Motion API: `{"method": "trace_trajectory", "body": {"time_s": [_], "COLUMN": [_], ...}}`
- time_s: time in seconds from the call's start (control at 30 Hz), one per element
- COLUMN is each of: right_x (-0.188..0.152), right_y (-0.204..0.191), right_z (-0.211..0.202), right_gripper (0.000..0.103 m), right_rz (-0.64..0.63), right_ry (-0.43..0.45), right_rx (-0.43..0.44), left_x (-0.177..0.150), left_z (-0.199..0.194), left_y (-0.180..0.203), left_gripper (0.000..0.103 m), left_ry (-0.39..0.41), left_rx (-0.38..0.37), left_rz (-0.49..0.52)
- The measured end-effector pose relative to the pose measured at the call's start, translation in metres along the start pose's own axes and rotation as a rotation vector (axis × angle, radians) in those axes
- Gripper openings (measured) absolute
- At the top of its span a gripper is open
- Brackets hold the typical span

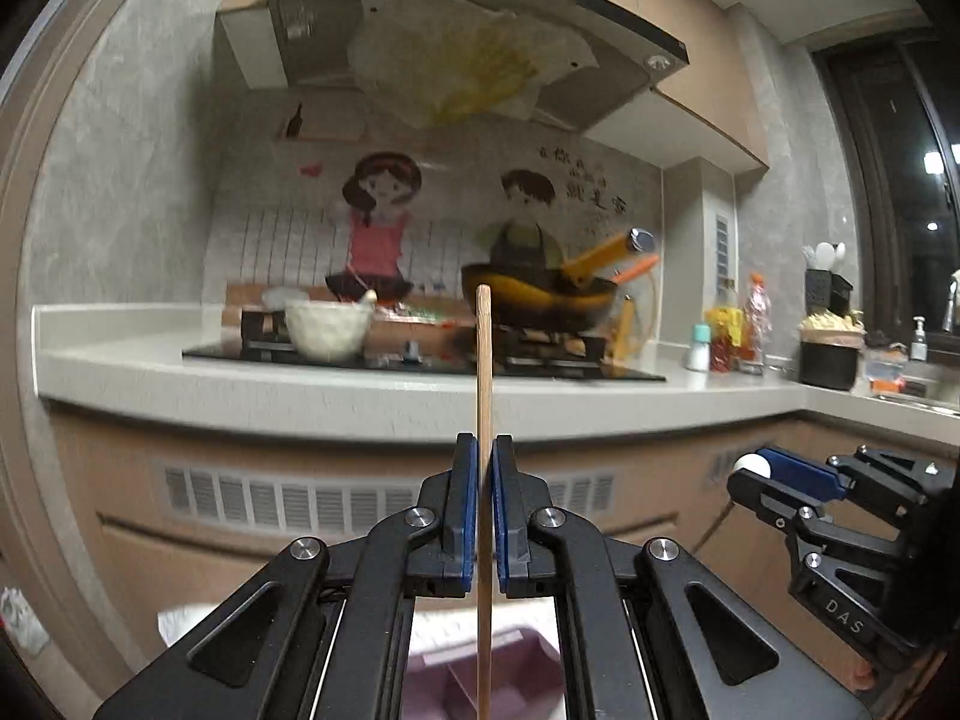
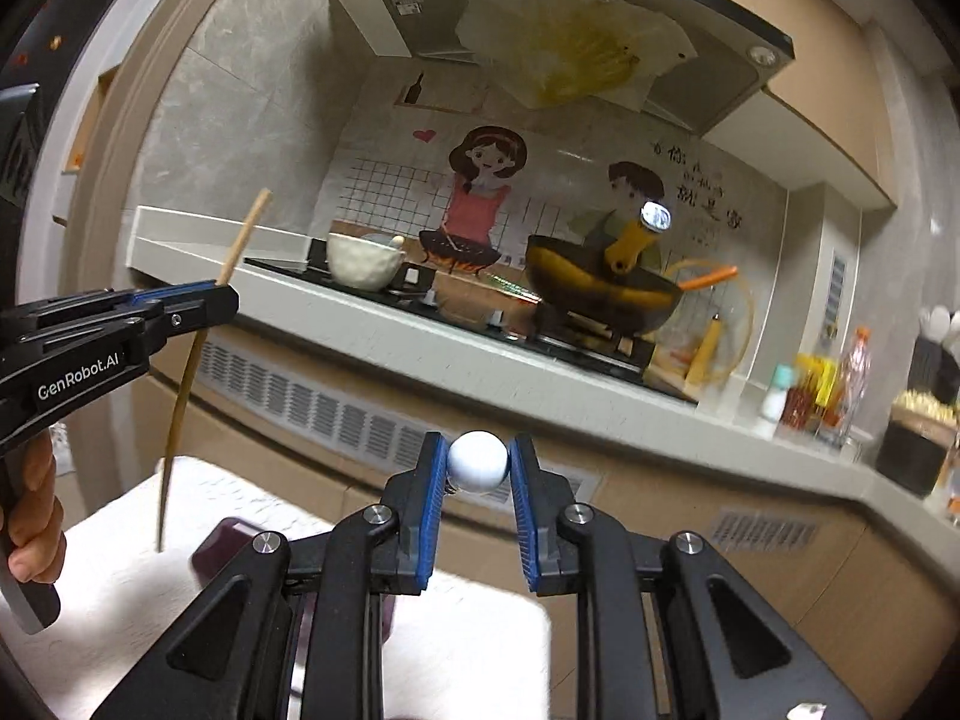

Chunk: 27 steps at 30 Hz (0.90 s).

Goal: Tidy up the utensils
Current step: 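Lift both held utensils over the purple caddy and release them inside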

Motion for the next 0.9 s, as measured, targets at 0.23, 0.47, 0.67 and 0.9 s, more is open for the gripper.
{"method": "trace_trajectory", "body": {"time_s": [0.23, 0.47, 0.67, 0.9], "right_x": [-0.028, -0.108, -0.160, -0.152], "right_y": [-0.017, -0.038, -0.052, -0.055], "right_z": [0.059, 0.115, 0.142, 0.141], "right_gripper": [0.020, 0.020, 0.020, 0.020], "right_rz": [-0.044, -0.059, -0.035, -0.026], "right_ry": [-0.076, -0.225, -0.358, -0.332], "right_rx": [-0.010, 0.026, 0.091, 0.086], "left_x": [-0.027, -0.119, -0.144, -0.100], "left_z": [0.044, 0.077, 0.062, 0.045], "left_y": [-0.012, -0.026, -0.032, -0.038], "left_gripper": [0.005, 0.005, 0.006, 0.005], "left_ry": [-0.003, -0.193, -0.178, -0.107], "left_rx": [0.067, 0.023, 0.016, -0.019], "left_rz": [0.020, -0.059, -0.081, -0.095]}}
Point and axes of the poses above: each gripper's, at about its wrist camera, not at the fingertips, and z roughly the way its jaws point, y to its right, x to its top, the point moved 9 cm from there along z, roughly the way its jaws point, and after that the axes turned 11 degrees about z, right-handed, at the moved point
